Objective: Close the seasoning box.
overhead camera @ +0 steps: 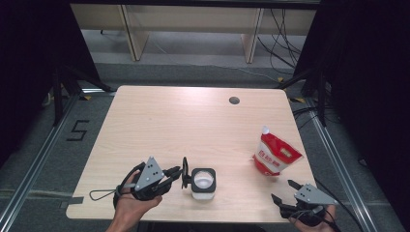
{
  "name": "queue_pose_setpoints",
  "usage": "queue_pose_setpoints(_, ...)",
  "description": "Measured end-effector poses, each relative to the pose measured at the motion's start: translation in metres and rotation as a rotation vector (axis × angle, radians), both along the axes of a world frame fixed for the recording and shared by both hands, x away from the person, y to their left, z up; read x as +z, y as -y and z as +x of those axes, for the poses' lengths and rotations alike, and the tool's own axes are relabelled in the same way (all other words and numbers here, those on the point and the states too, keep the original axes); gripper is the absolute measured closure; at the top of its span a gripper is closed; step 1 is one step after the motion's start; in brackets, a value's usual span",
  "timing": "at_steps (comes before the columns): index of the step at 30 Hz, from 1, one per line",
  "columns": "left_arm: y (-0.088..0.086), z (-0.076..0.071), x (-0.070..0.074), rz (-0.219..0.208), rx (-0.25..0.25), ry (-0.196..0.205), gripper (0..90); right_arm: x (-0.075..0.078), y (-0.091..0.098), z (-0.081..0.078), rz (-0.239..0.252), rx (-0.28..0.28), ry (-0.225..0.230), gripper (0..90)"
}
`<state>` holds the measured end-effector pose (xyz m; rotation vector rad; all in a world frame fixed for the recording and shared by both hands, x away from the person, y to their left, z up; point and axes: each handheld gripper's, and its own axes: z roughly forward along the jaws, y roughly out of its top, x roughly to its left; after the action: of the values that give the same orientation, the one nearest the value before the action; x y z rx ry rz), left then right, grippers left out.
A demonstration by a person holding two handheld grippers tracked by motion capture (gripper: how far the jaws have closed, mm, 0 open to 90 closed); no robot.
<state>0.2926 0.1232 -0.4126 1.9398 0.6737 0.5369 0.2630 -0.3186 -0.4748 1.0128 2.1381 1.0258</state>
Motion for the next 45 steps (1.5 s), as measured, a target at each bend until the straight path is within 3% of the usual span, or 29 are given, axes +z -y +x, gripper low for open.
queue_pose_setpoints(8, 0.013, 0.001, 0.0, 0.018, -0.038, -0.001, 85.5, 0.0, -0.002, -0.002, 0.018, -0.01, -0.018, 25.9)
queue_pose_setpoints(13, 0.024, 0.004, -0.001, 0.017, -0.066, -0.006, 86.1, 0.001, -0.001, 0.0, 0.013, 0.007, 0.004, 26.0)
queue_pose_setpoints(29, 0.055, 0.011, -0.028, 0.084, -0.137, -0.084, 84.4, 0.002, -0.002, -0.001, -0.012, 0.017, 0.014, 26.2)
queue_pose_setpoints(30, 0.057, 0.011, -0.03, 0.077, -0.132, -0.096, 84.1, 0.002, -0.004, -0.003, 0.008, 0.0, -0.011, 26.2)
queue_pose_setpoints(32, 0.058, 0.011, -0.033, 0.067, -0.136, -0.102, 84.1, 0.002, -0.002, -0.001, -0.007, 0.013, 0.011, 26.2)
queue_pose_setpoints(34, 0.056, 0.013, -0.031, 0.087, -0.155, -0.096, 83.4, 0.002, -0.002, -0.001, -0.01, 0.014, 0.013, 26.2)
queue_pose_setpoints(35, 0.057, 0.012, -0.032, 0.058, -0.14, -0.113, 82.3, 0.002, -0.002, -0.001, -0.01, 0.015, 0.013, 26.2)
queue_pose_setpoints(36, 0.055, 0.011, -0.031, 0.048, -0.128, -0.116, 78.5, 0.002, -0.003, -0.002, -0.003, 0.014, 0.001, 26.2)
queue_pose_setpoints(37, 0.055, 0.011, -0.031, 0.048, -0.128, -0.116, 73.2, 0.002, -0.003, -0.001, -0.011, 0.016, 0.017, 26.2)
queue_pose_setpoints(38, 0.053, 0.01, -0.03, 0.023, -0.129, -0.112, 70.7, 0.002, -0.003, -0.002, -0.008, 0.018, 0.012, 26.2)
queue_pose_setpoints(42, 0.038, 0.006, -0.024, -0.021, -0.115, -0.108, 53.6, 0.001, -0.004, -0.002, -0.001, 0.007, 0.007, 26.2)
queue_pose_setpoints(45, 0.021, 0.0, -0.021, -0.06, -0.07, -0.109, 42.9, 0.001, -0.004, -0.002, -0.003, 0.01, 0.006, 26.2)
